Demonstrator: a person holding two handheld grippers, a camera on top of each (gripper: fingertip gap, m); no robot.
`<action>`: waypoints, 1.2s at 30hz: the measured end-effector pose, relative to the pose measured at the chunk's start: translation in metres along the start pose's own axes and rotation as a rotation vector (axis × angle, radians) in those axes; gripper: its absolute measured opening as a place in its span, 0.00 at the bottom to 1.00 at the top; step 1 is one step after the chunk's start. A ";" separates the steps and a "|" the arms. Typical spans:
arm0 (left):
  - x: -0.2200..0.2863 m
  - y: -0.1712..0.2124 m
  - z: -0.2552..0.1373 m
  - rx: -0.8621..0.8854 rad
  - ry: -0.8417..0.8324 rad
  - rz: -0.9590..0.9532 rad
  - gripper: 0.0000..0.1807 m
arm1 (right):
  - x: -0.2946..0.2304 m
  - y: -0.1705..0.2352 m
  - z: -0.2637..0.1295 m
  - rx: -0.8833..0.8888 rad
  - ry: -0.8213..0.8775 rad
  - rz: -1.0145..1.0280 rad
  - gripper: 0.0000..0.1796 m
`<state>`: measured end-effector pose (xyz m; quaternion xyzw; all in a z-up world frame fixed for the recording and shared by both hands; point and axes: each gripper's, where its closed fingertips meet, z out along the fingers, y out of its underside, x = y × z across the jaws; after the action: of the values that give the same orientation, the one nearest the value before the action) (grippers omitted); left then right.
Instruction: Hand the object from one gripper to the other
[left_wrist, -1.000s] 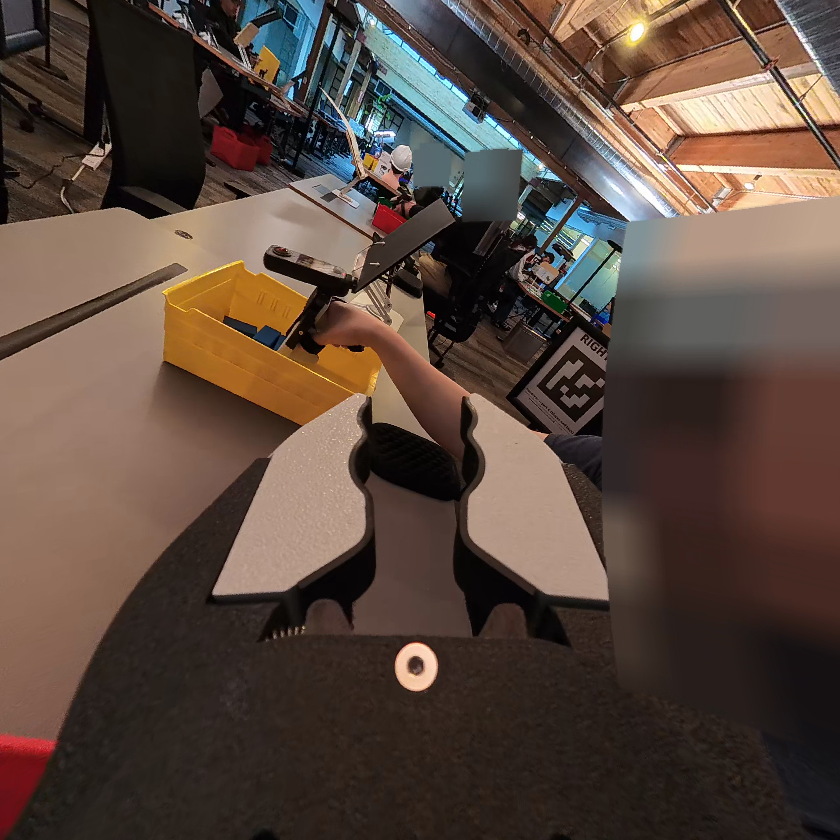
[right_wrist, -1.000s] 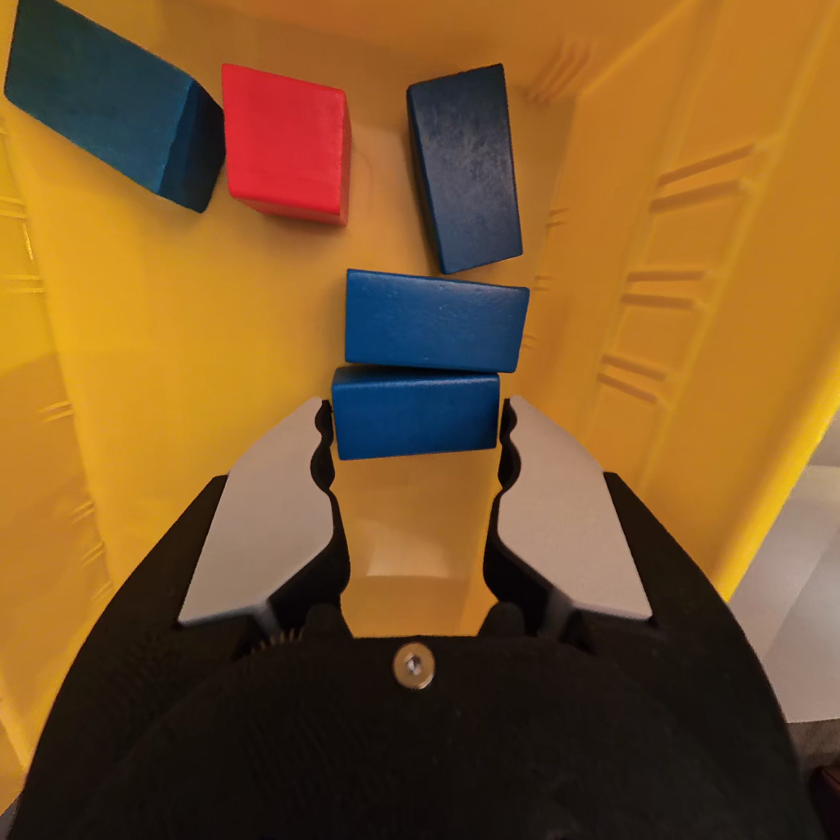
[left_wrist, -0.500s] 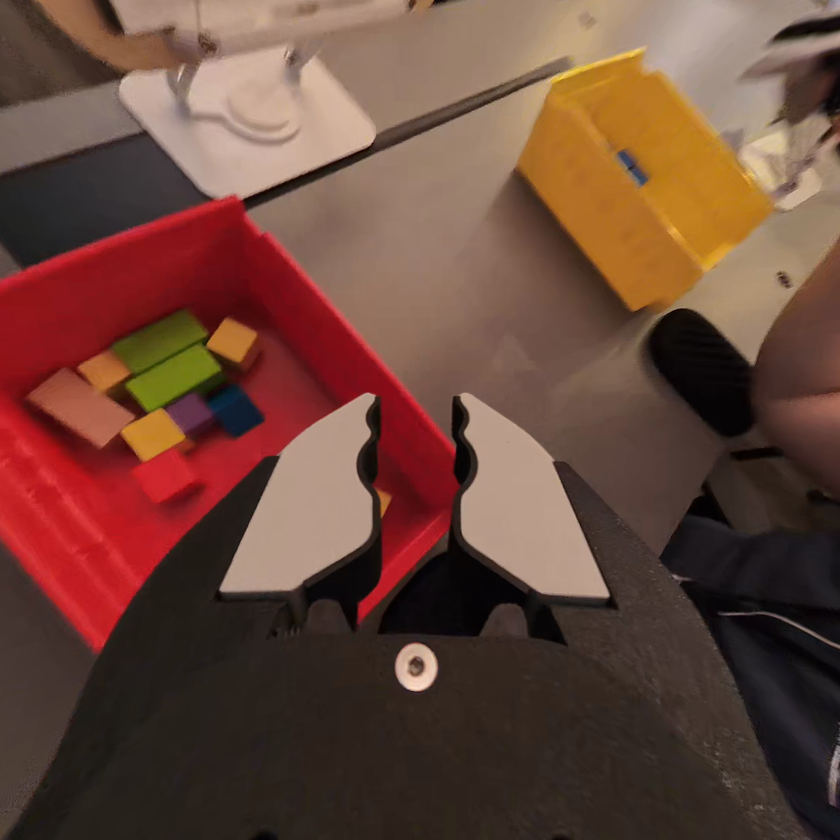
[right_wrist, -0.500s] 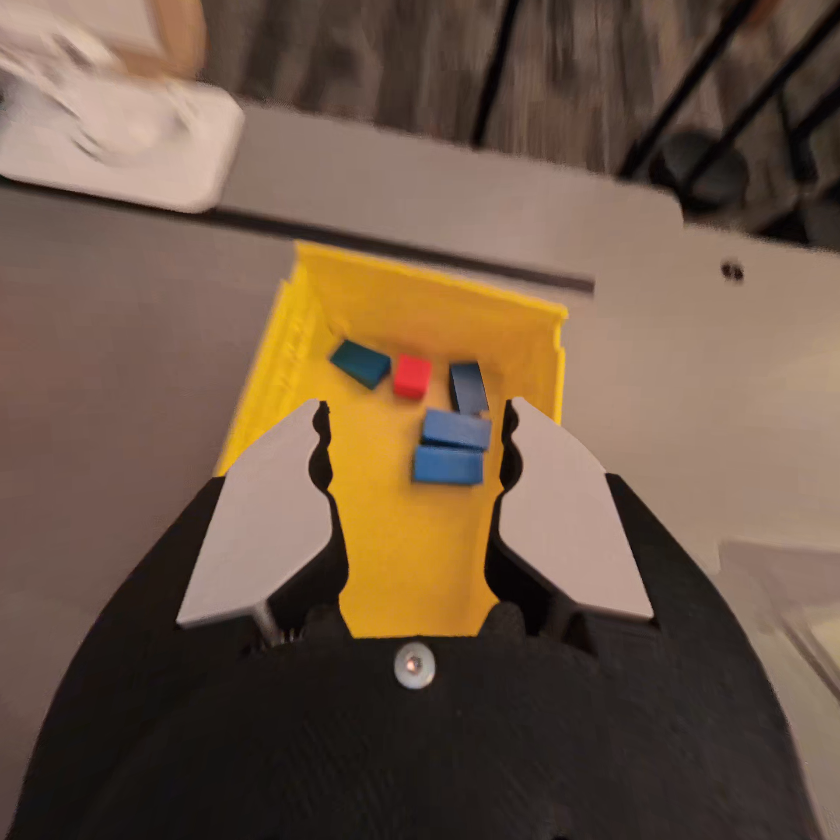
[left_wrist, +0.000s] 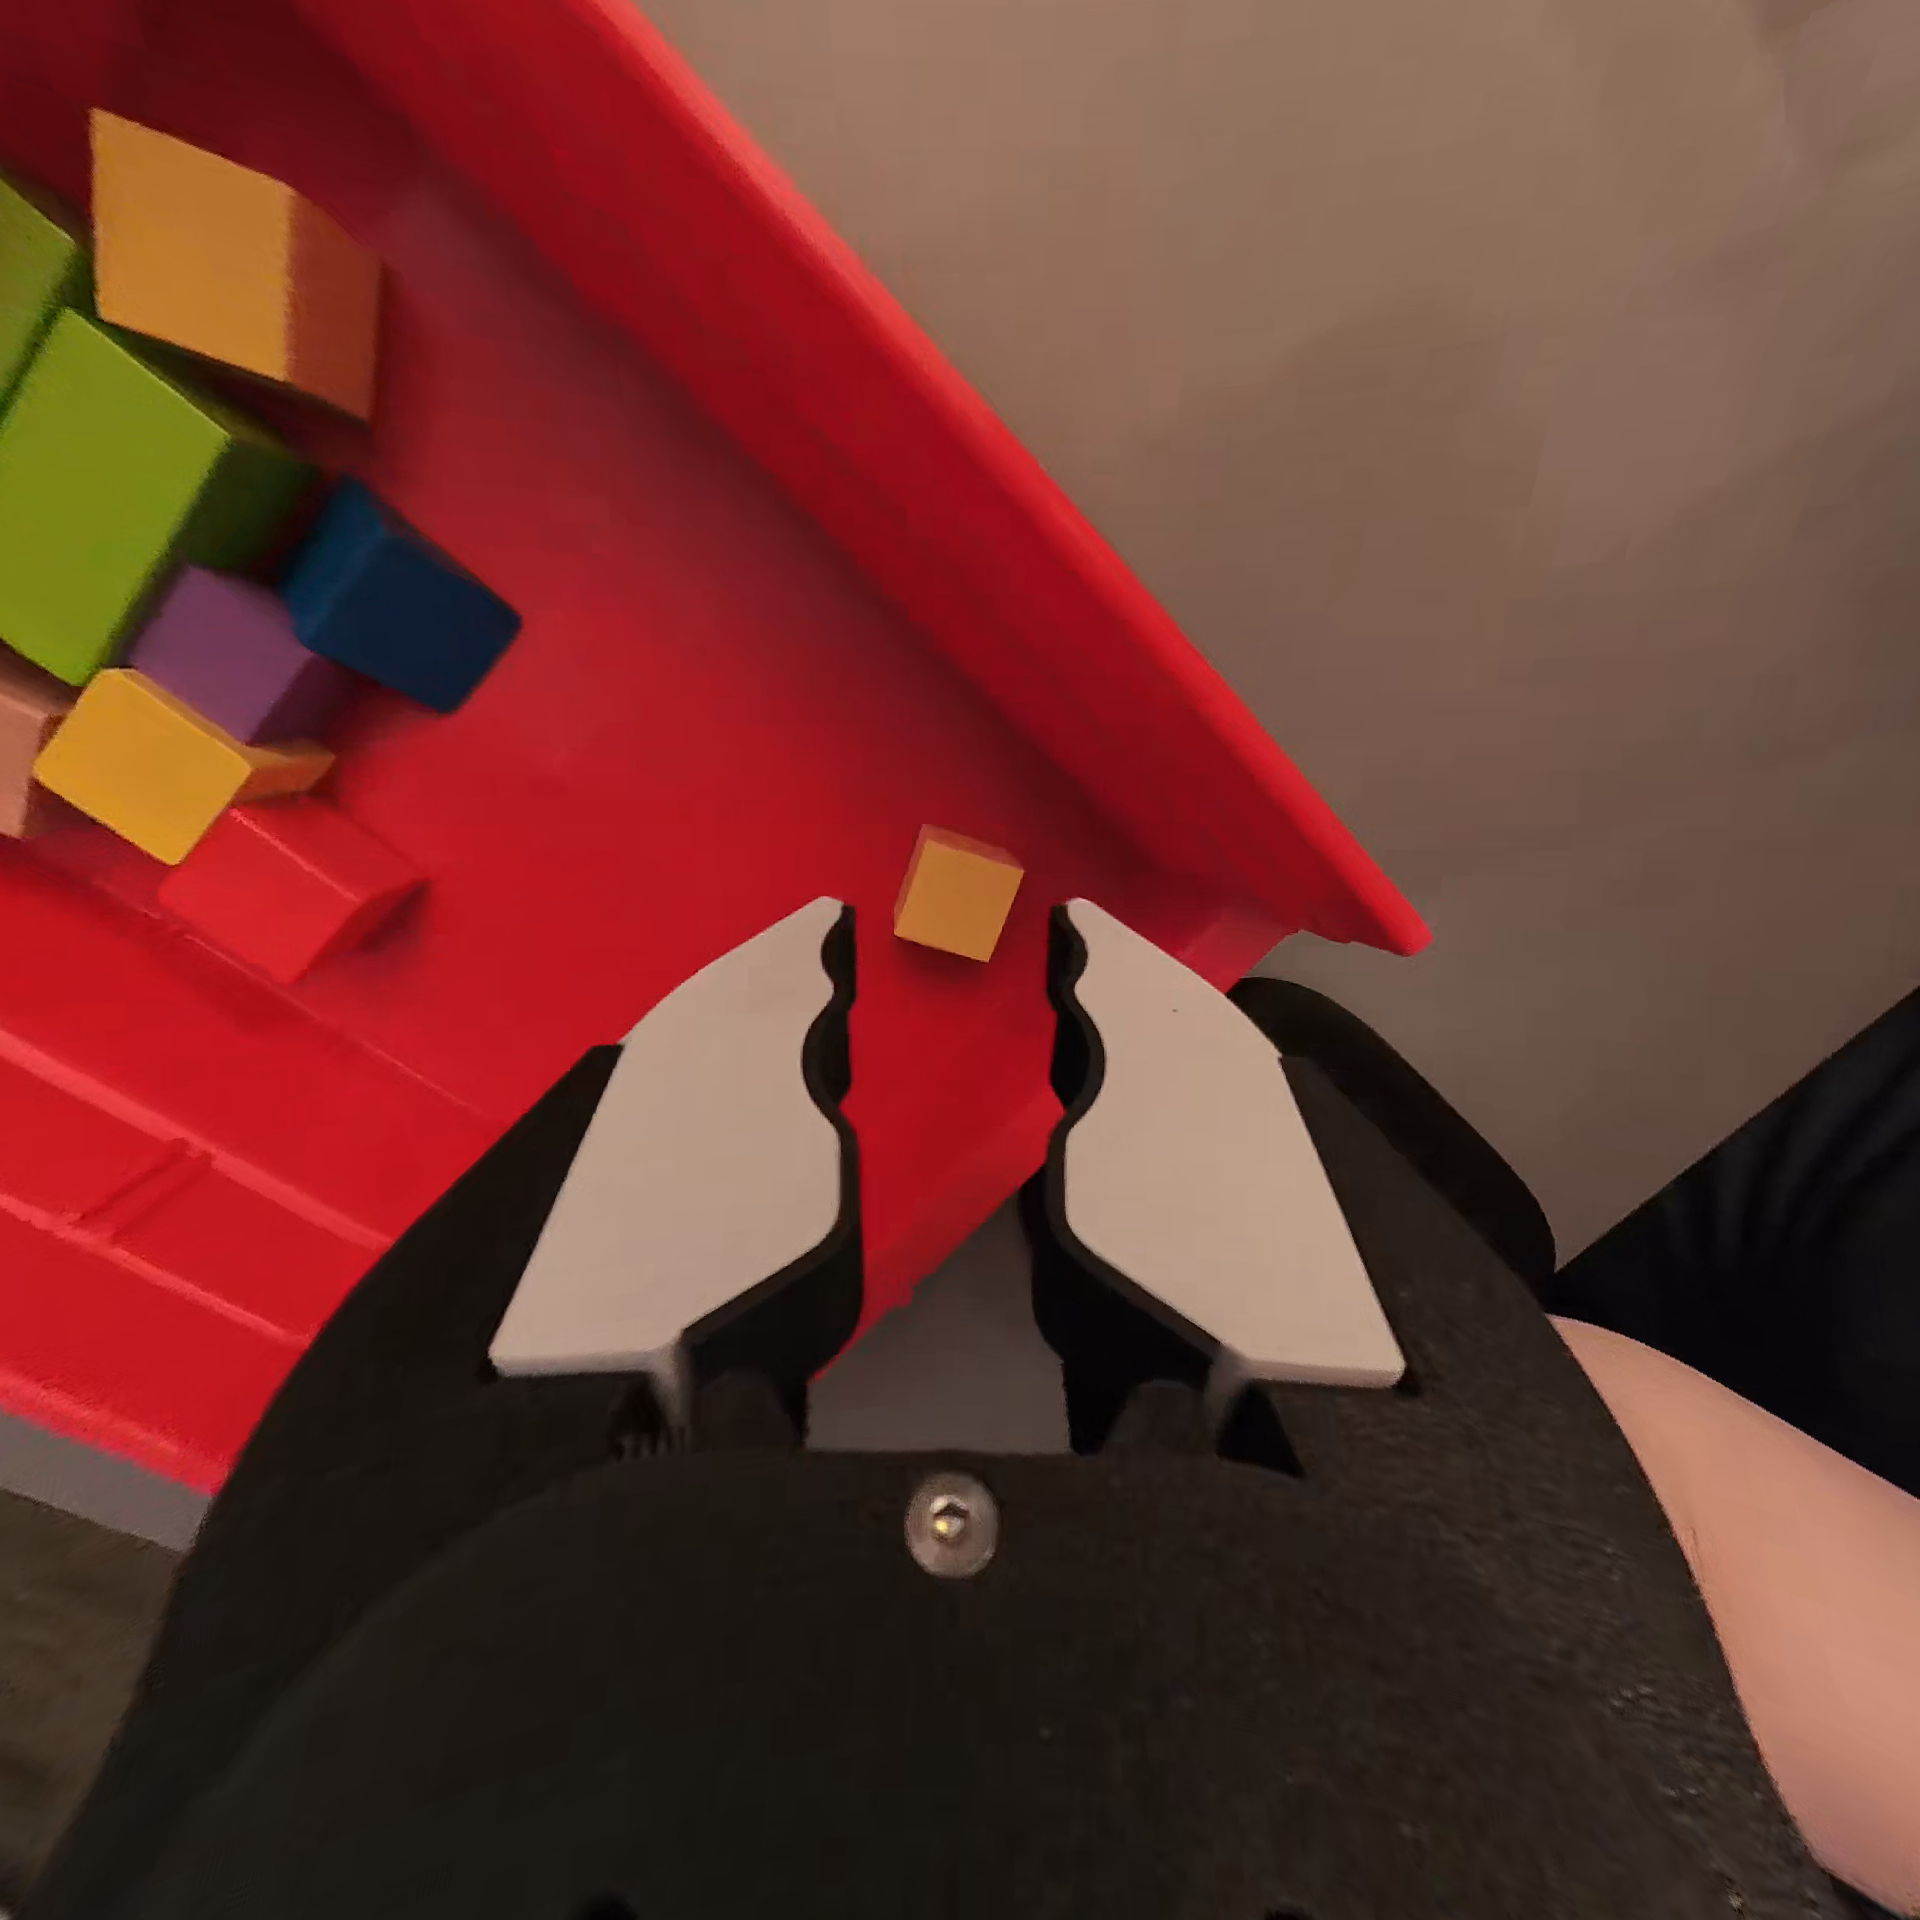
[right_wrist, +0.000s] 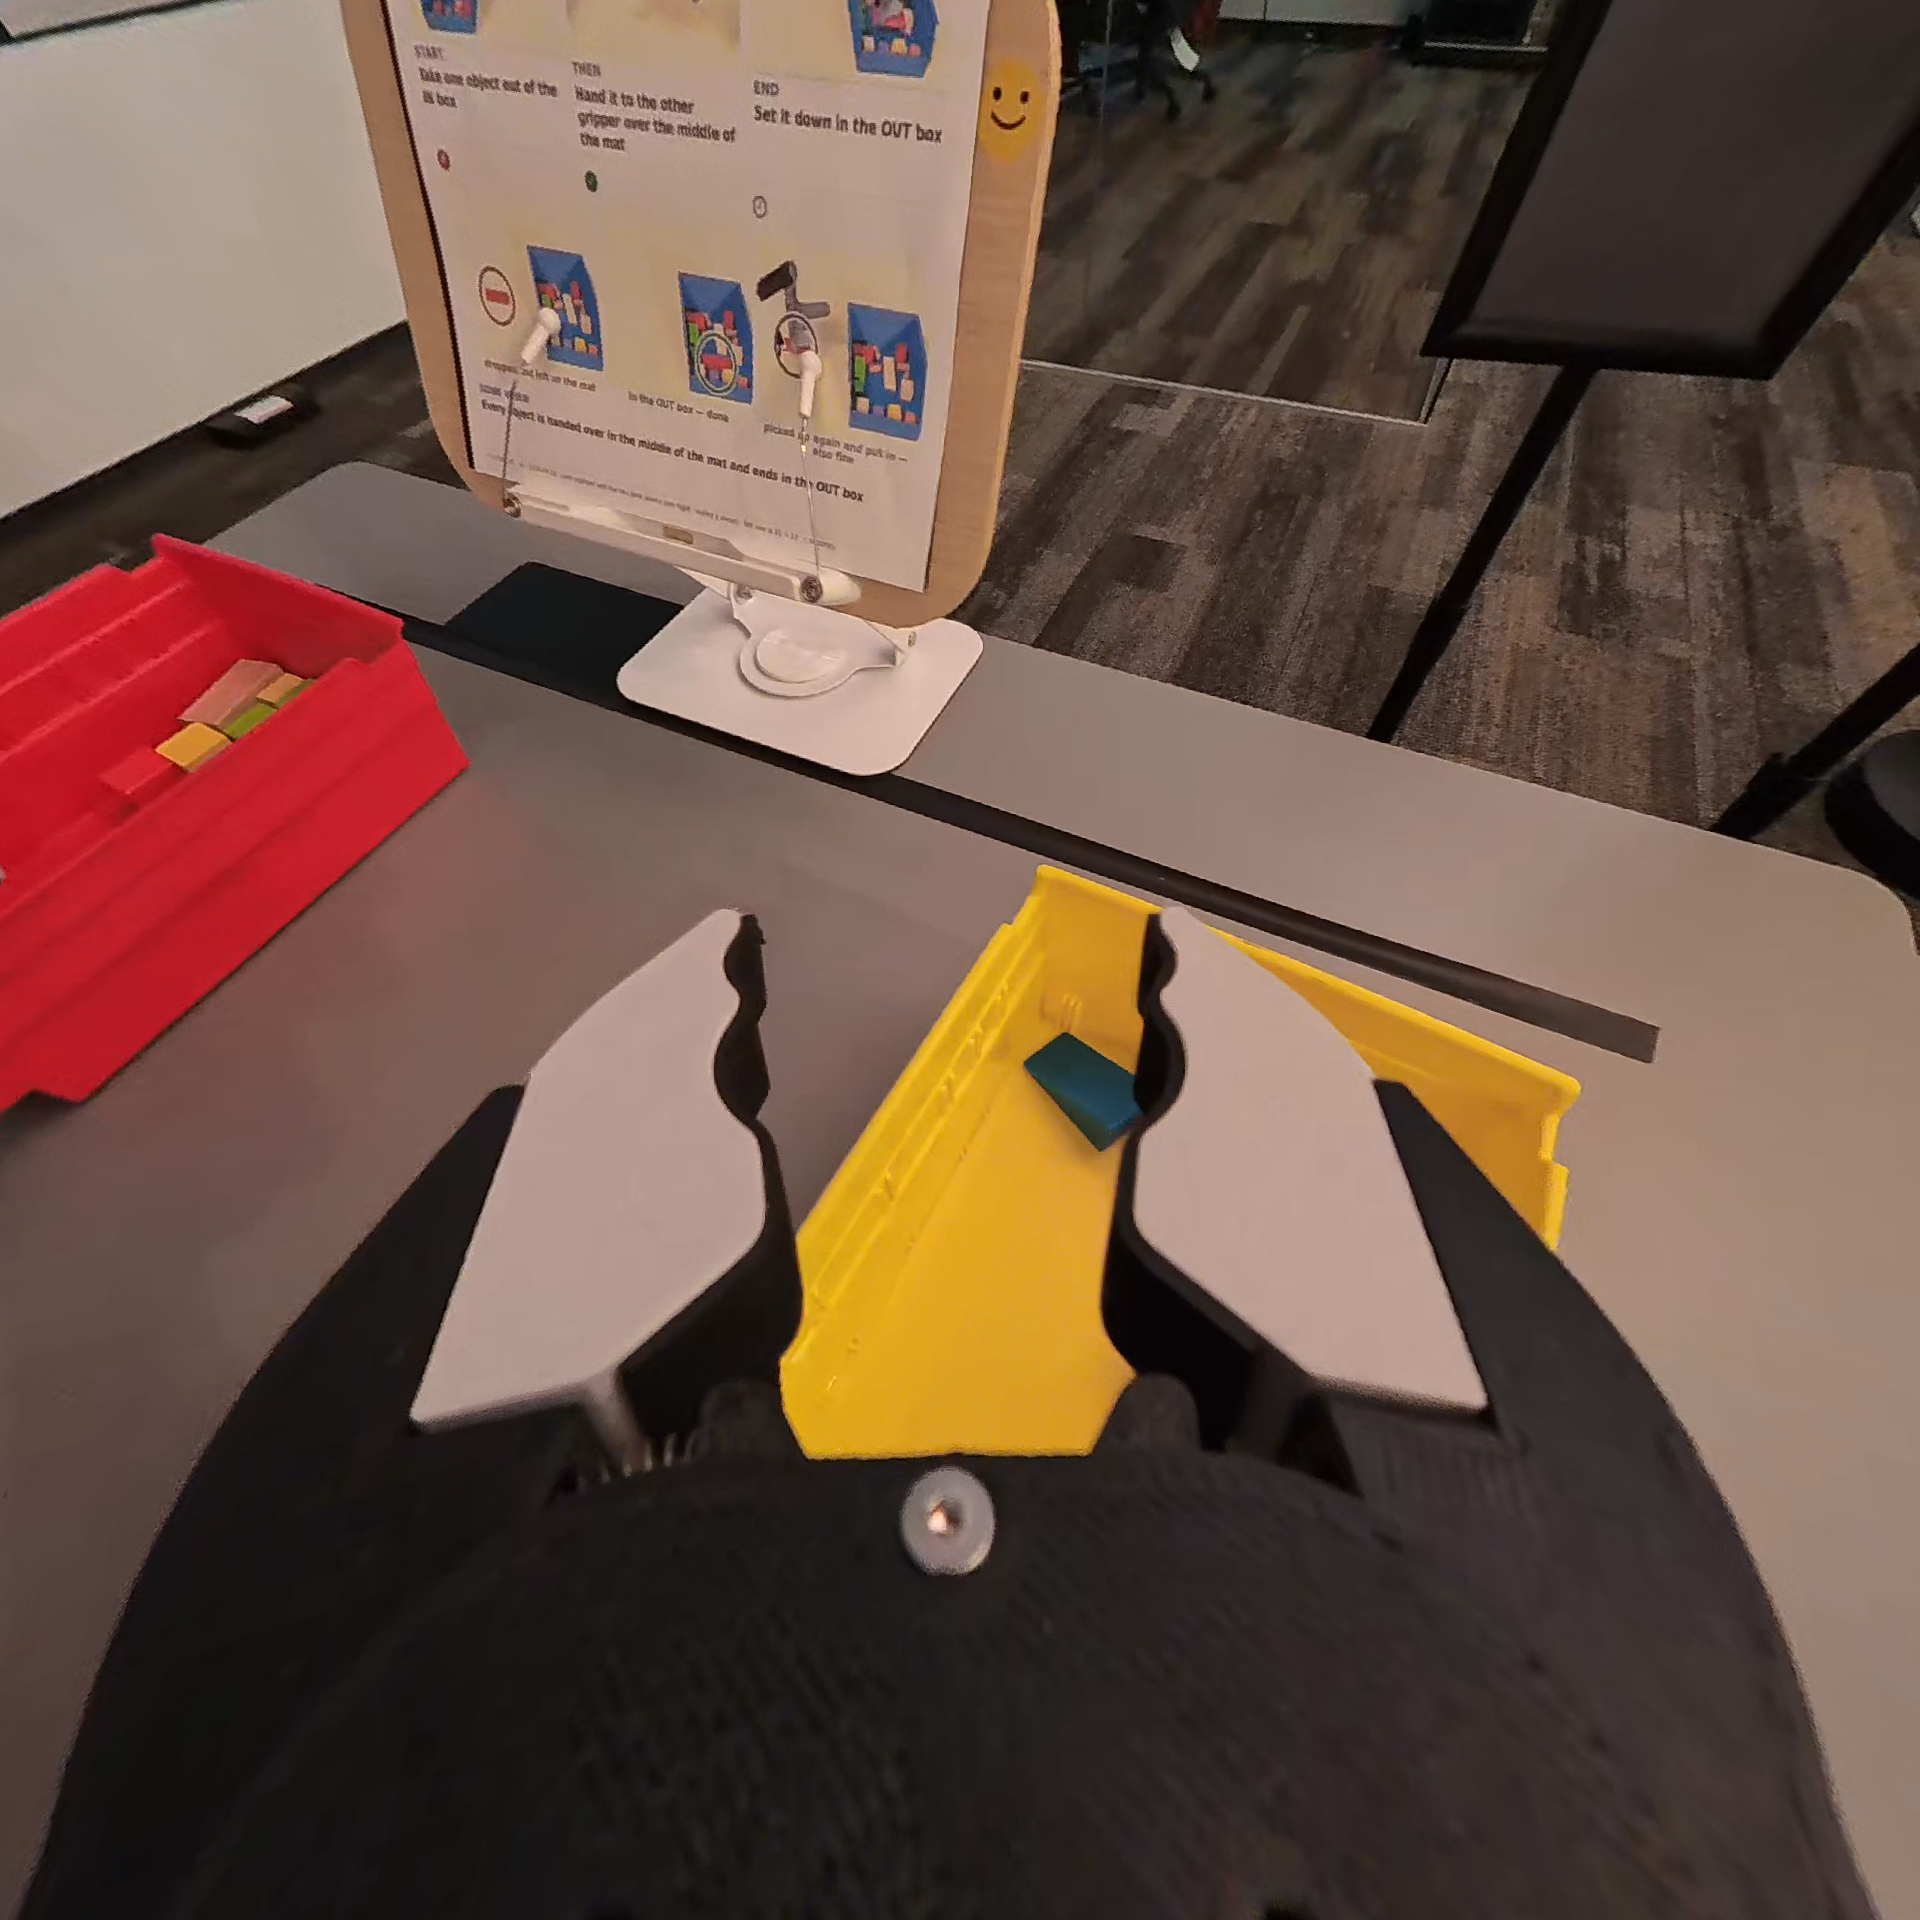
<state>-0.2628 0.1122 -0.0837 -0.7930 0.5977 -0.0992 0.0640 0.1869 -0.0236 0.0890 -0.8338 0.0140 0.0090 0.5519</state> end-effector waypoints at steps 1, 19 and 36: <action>0.002 0.000 0.004 -0.019 0.005 0.010 0.19 | 0.002 0.001 -0.001 -0.004 0.009 -0.002 0.39; 0.000 0.002 0.037 -0.029 -0.036 0.375 0.32 | 0.012 -0.005 -0.009 0.072 -0.018 0.075 0.39; -0.014 0.016 0.051 -0.004 -0.078 0.507 0.26 | 0.015 -0.006 -0.014 0.091 -0.015 0.089 0.38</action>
<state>-0.2697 0.1208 -0.1381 -0.6211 0.7748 -0.0481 0.1082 0.2017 -0.0339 0.0995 -0.8064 0.0475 0.0391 0.5882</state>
